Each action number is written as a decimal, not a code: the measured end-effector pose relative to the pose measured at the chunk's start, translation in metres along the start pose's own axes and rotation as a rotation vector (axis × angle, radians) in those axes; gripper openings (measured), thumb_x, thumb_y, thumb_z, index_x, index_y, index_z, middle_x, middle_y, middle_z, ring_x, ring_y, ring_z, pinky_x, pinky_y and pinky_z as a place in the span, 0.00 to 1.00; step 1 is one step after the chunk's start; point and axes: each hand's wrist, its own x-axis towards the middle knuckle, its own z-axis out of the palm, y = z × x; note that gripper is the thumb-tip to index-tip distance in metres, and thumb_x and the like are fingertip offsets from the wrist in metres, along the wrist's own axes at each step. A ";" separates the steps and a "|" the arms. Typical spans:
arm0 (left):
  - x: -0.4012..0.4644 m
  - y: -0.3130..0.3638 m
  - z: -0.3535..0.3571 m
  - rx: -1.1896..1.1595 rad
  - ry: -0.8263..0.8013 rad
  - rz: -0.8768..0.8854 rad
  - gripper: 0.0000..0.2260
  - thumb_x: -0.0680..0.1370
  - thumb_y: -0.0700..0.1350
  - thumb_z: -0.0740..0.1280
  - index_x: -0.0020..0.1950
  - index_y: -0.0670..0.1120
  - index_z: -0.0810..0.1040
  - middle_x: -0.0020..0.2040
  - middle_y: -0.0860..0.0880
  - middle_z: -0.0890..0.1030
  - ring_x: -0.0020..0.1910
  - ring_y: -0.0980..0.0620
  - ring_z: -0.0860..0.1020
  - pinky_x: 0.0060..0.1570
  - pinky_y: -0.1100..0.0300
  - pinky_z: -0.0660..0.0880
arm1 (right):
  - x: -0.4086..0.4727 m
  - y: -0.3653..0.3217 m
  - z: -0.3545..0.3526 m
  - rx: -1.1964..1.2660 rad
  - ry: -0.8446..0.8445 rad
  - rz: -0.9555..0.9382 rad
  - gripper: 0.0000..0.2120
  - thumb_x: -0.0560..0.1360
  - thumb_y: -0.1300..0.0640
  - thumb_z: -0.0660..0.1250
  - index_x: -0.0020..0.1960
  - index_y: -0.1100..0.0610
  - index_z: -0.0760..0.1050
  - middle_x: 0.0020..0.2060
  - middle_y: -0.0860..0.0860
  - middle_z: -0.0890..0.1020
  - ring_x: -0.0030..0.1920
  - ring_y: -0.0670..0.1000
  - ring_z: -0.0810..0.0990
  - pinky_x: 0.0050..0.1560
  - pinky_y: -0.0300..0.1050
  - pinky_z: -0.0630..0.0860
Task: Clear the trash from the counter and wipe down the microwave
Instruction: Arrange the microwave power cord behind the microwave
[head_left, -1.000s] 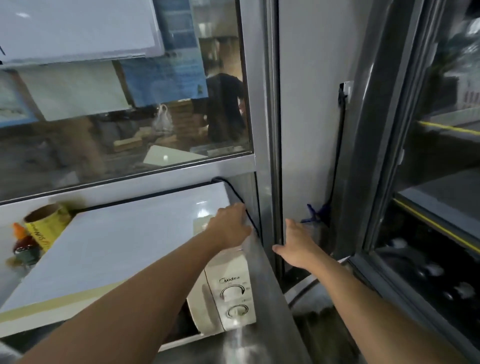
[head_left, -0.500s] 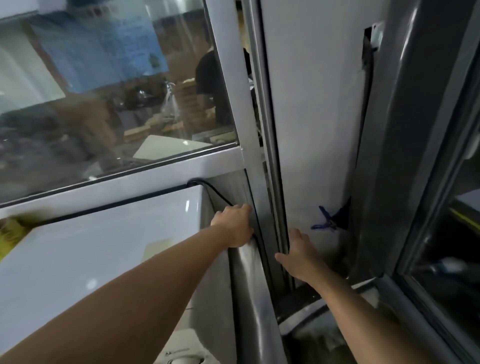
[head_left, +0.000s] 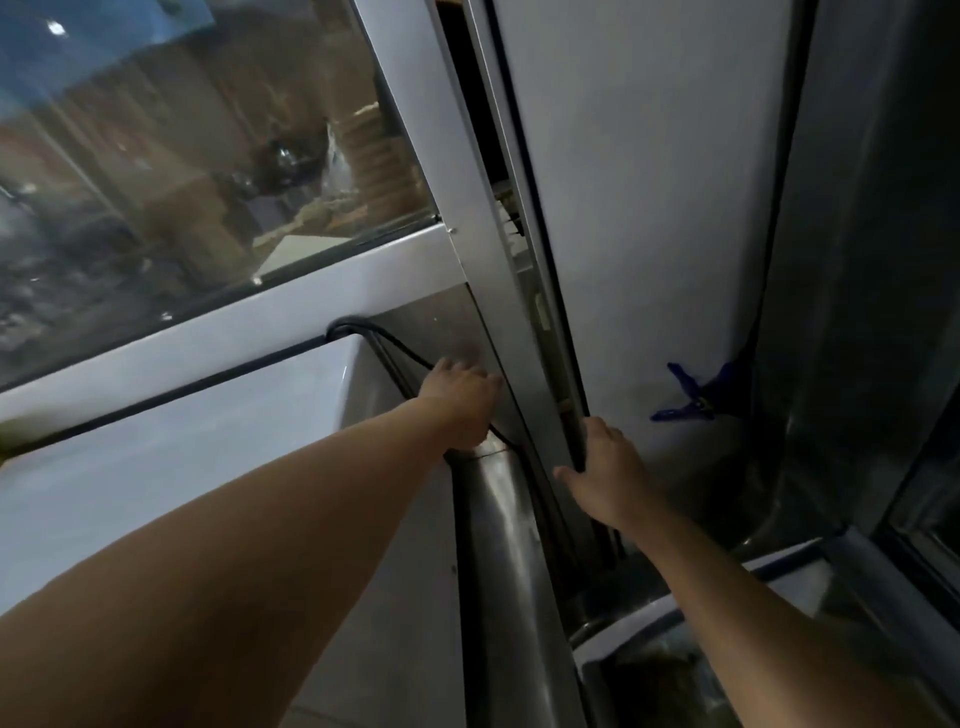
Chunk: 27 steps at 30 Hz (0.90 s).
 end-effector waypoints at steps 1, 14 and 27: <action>0.003 -0.001 0.002 0.034 0.005 0.013 0.23 0.77 0.43 0.61 0.72 0.47 0.63 0.70 0.45 0.69 0.68 0.44 0.67 0.66 0.51 0.61 | 0.003 0.002 0.001 -0.001 0.001 -0.002 0.33 0.75 0.53 0.68 0.73 0.61 0.57 0.67 0.59 0.68 0.66 0.57 0.69 0.62 0.47 0.69; 0.017 0.011 0.021 0.156 -0.022 -0.015 0.14 0.77 0.39 0.59 0.62 0.45 0.73 0.63 0.43 0.74 0.63 0.44 0.70 0.63 0.52 0.62 | 0.015 0.019 0.010 0.049 0.032 -0.031 0.32 0.74 0.55 0.69 0.73 0.61 0.58 0.65 0.60 0.69 0.64 0.57 0.70 0.61 0.44 0.68; -0.025 0.014 -0.026 -0.108 0.156 0.002 0.11 0.77 0.52 0.62 0.53 0.49 0.79 0.55 0.47 0.79 0.59 0.45 0.73 0.58 0.50 0.61 | -0.032 0.005 -0.016 0.033 -0.043 0.038 0.30 0.76 0.54 0.67 0.74 0.55 0.57 0.69 0.57 0.65 0.65 0.55 0.70 0.60 0.44 0.69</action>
